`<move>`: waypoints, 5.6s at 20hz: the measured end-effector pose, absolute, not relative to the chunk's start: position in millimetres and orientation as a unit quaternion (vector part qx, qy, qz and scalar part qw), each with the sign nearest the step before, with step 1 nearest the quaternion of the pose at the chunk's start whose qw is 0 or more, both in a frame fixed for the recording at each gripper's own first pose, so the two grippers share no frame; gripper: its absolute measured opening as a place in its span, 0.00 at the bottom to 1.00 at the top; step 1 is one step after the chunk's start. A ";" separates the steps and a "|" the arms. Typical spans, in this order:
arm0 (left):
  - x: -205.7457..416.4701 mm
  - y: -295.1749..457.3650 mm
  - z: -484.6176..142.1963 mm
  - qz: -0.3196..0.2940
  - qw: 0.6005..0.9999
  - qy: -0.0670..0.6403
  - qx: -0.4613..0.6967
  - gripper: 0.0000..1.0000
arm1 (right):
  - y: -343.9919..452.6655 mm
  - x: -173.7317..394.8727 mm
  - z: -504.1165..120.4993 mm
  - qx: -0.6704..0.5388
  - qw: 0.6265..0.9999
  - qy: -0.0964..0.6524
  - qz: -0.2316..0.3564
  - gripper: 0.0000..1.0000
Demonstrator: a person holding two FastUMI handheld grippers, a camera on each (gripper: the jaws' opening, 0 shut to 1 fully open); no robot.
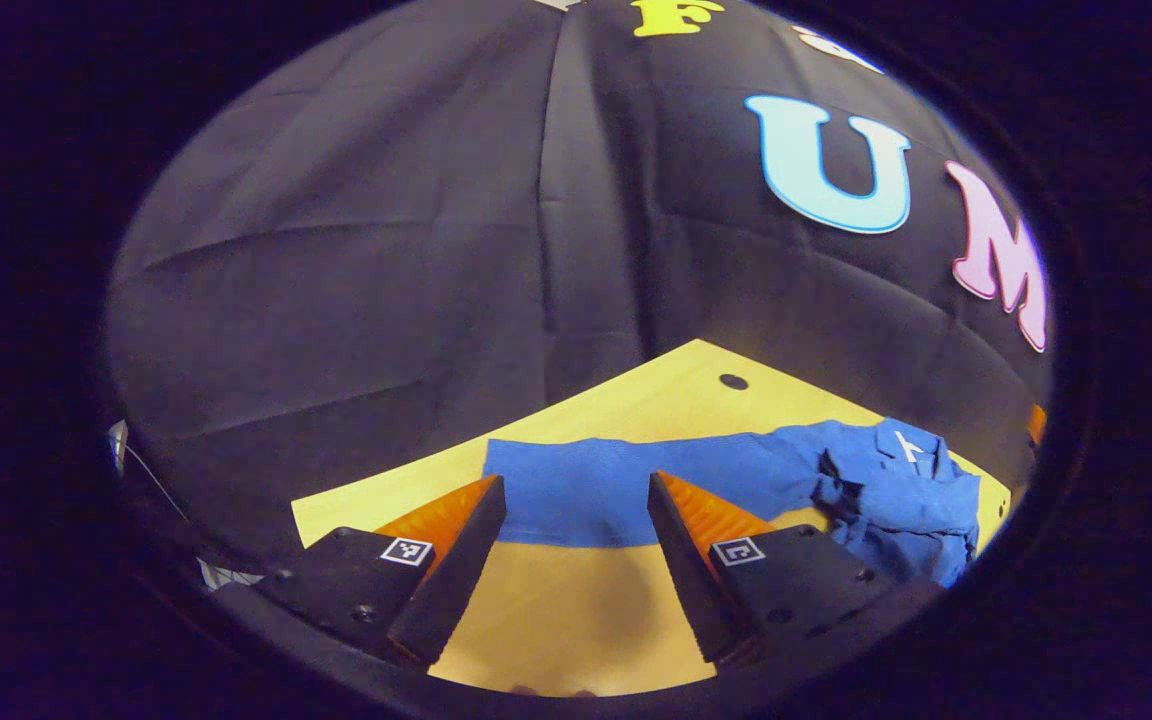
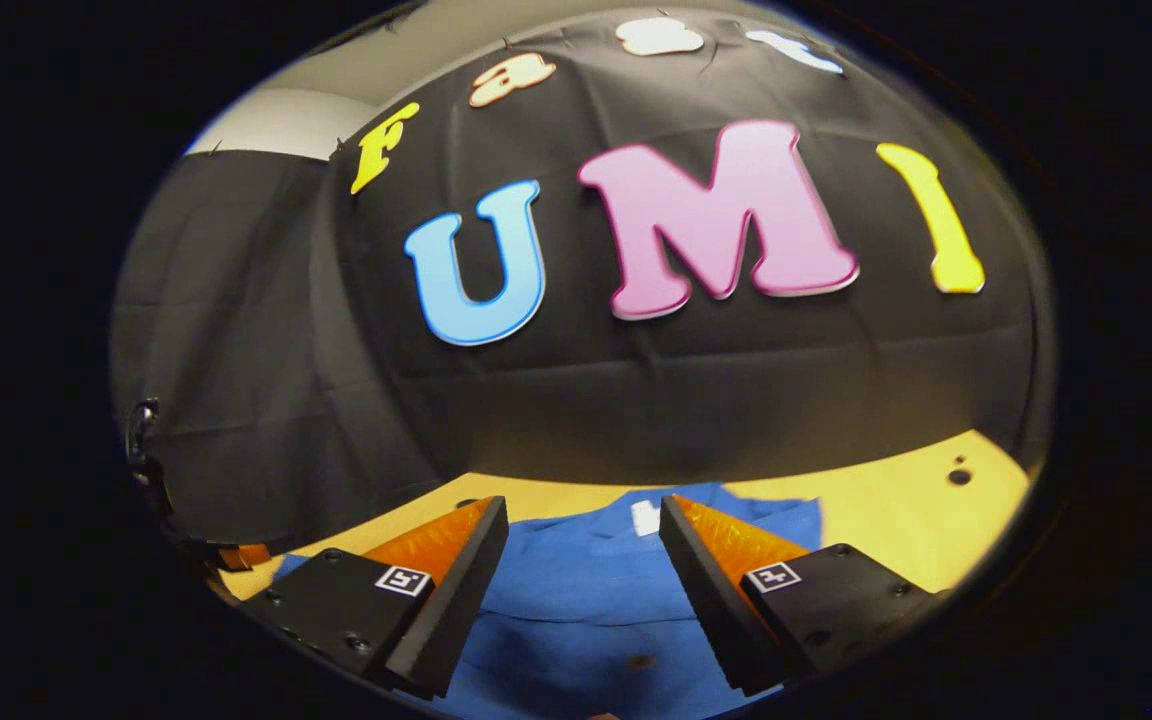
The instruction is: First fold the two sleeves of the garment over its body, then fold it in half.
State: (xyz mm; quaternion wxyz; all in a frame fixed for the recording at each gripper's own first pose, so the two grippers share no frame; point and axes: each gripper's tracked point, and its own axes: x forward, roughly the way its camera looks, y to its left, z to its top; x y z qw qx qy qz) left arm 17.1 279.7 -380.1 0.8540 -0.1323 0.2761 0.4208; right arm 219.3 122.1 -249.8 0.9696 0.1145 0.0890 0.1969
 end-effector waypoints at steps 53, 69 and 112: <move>382.6 -225.6 -339.2 -0.122 0.927 0.304 -0.183 0.13 | -141.0 166.8 -325.9 -0.055 0.986 0.156 -0.009 0.97; 219.9 -46.4 -342.3 -0.015 0.947 0.297 -0.123 0.85 | -103.1 46.3 -427.1 -0.019 0.925 0.379 -0.009 0.98; 121.5 -8.9 -337.3 0.006 0.909 0.371 -0.193 0.02 | 6.6 121.4 -360.6 0.066 0.936 0.332 0.094 0.05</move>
